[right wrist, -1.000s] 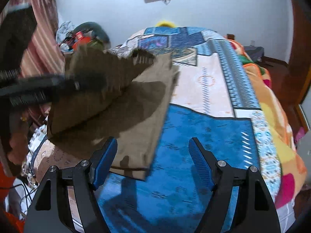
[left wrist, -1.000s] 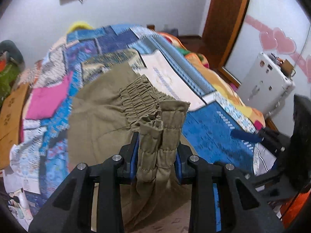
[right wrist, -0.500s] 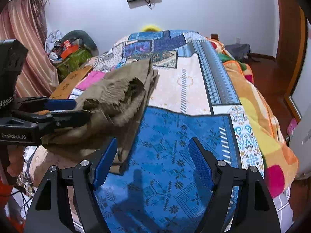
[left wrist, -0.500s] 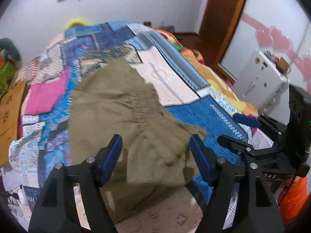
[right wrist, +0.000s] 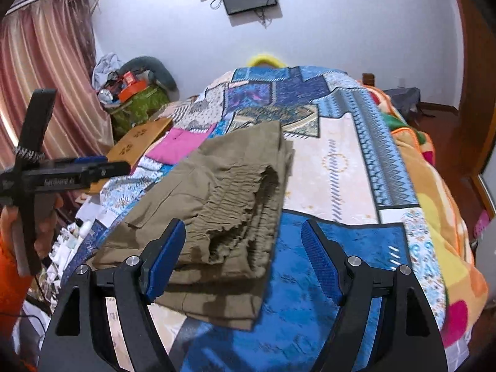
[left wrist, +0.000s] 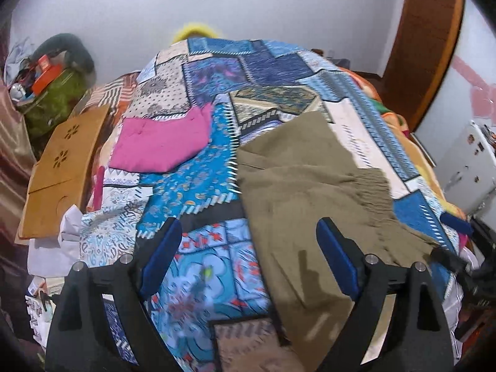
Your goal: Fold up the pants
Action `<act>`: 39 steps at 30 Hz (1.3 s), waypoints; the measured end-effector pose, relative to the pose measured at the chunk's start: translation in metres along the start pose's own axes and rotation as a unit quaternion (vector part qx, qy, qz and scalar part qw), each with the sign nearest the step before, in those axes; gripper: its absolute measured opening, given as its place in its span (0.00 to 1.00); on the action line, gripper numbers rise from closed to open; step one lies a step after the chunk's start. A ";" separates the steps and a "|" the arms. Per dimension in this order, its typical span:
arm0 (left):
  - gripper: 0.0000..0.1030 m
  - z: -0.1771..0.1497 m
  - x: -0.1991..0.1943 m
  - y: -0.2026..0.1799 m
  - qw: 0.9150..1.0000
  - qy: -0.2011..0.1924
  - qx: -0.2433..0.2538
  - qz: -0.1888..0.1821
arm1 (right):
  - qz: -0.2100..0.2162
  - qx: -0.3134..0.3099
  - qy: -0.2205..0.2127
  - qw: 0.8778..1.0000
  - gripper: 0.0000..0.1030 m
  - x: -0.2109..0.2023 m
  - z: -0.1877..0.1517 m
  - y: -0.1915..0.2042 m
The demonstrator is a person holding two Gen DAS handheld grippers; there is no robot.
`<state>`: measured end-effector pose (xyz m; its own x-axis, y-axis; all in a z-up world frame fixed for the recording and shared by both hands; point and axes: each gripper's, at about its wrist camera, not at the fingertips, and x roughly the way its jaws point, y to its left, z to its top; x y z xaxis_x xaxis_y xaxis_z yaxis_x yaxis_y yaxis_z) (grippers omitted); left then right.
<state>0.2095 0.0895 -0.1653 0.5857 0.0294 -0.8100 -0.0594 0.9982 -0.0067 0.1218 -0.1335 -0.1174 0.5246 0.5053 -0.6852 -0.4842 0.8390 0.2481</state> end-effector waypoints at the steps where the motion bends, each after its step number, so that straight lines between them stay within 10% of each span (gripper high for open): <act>1: 0.86 0.004 0.009 0.003 1.000 0.005 0.003 0.006 | 0.000 -0.002 0.009 1.000 0.72 0.006 -0.002 0.000; 22: 0.91 0.057 0.175 0.008 0.994 0.109 0.021 0.007 | 0.050 0.010 0.069 0.996 0.76 0.041 -0.023 -0.025; 39: 0.93 -0.023 0.102 0.049 0.994 0.102 -0.036 0.036 | -0.022 0.017 0.045 0.999 0.76 0.018 -0.007 -0.042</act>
<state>0.2479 0.1403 -0.2619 0.4032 0.0821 -0.9114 -0.1569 0.9874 0.0196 0.1470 -0.1607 -0.1452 0.4795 0.4490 -0.7540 -0.4368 0.8673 0.2387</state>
